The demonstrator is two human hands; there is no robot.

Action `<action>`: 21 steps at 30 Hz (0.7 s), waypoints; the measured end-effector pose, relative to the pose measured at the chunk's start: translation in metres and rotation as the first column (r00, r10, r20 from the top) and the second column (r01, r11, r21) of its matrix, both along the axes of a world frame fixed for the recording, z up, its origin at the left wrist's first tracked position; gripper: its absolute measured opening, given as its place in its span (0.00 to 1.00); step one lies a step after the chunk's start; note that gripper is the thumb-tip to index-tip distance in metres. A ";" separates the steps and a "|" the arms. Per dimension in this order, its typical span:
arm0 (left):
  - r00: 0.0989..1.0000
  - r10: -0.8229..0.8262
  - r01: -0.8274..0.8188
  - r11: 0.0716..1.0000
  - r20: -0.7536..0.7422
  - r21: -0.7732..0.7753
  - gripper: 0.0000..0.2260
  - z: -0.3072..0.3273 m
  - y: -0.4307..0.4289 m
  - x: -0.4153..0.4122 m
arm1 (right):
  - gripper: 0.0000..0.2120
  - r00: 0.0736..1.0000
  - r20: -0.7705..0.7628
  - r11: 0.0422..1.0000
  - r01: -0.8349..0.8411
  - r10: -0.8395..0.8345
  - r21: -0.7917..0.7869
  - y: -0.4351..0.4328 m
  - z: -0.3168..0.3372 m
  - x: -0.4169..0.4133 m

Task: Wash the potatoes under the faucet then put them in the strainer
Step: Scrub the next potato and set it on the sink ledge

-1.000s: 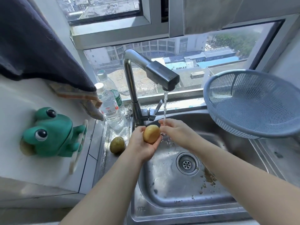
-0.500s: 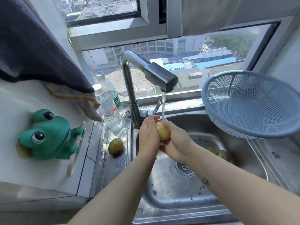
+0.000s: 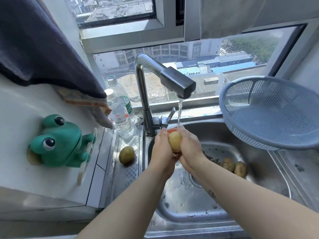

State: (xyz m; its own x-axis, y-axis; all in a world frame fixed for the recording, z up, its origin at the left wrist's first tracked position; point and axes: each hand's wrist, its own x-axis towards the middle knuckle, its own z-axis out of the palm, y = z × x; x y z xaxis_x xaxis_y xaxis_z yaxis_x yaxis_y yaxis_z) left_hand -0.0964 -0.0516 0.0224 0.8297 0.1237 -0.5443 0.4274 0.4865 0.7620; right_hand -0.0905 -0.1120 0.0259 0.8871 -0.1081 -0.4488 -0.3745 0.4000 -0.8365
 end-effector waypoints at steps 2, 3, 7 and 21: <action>0.998 -0.025 0.023 0.999 -0.053 -0.040 0.12 0.004 0.002 -0.001 | 0.14 0.999 -0.019 0.999 -0.025 0.025 0.026 -0.002 -0.002 -0.003; 0.996 -0.034 0.029 0.997 -0.088 -0.065 0.12 0.007 0.002 -0.001 | 0.13 0.999 -0.014 0.999 -0.049 0.049 0.020 -0.004 -0.003 -0.004; 0.977 -0.053 0.006 0.975 -0.207 -0.222 0.13 0.014 0.001 0.001 | 0.13 0.987 0.085 0.991 -0.133 0.135 -0.034 -0.012 -0.003 -0.008; 0.984 -0.073 0.016 0.943 -0.161 -0.333 0.10 0.013 -0.017 0.016 | 0.10 0.991 0.133 0.974 -0.061 0.033 0.217 -0.032 0.004 -0.002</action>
